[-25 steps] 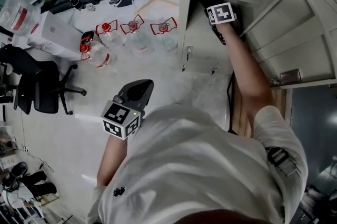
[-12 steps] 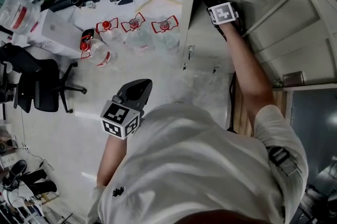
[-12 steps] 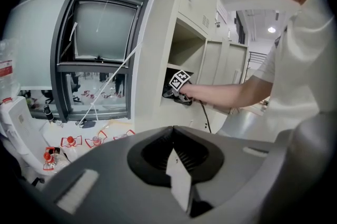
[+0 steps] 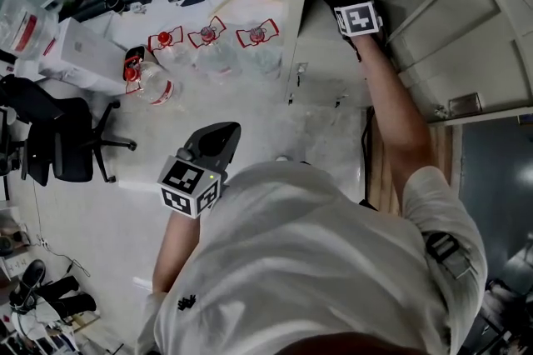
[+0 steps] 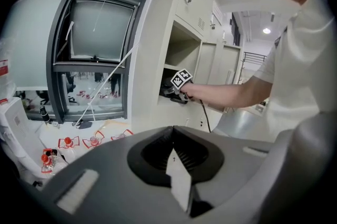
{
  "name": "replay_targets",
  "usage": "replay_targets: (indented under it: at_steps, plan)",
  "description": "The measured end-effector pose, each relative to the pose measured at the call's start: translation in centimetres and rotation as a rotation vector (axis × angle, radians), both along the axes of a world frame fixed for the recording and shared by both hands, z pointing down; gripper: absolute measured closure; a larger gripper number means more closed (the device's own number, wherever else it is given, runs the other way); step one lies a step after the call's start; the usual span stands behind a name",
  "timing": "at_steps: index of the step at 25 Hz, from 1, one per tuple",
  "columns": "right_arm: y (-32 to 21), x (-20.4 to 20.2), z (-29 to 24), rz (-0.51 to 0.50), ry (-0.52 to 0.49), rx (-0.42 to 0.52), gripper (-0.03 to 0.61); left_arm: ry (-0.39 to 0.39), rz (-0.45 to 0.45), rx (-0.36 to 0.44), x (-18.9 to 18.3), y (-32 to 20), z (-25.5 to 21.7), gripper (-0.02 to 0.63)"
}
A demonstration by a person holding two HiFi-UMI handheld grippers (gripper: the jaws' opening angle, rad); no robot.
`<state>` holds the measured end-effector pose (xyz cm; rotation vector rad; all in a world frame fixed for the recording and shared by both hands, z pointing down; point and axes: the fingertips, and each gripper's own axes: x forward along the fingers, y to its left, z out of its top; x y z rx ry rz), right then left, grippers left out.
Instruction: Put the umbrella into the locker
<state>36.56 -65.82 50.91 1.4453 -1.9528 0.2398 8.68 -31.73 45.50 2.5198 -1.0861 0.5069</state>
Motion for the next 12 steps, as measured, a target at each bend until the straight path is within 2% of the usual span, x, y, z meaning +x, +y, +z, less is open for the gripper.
replay_targets:
  at_steps: [12]
  plan:
    - [6.9,0.9,-3.0,0.101,0.002,0.052,0.311,-0.003,0.090,0.013,-2.4,4.5,-0.3,0.557]
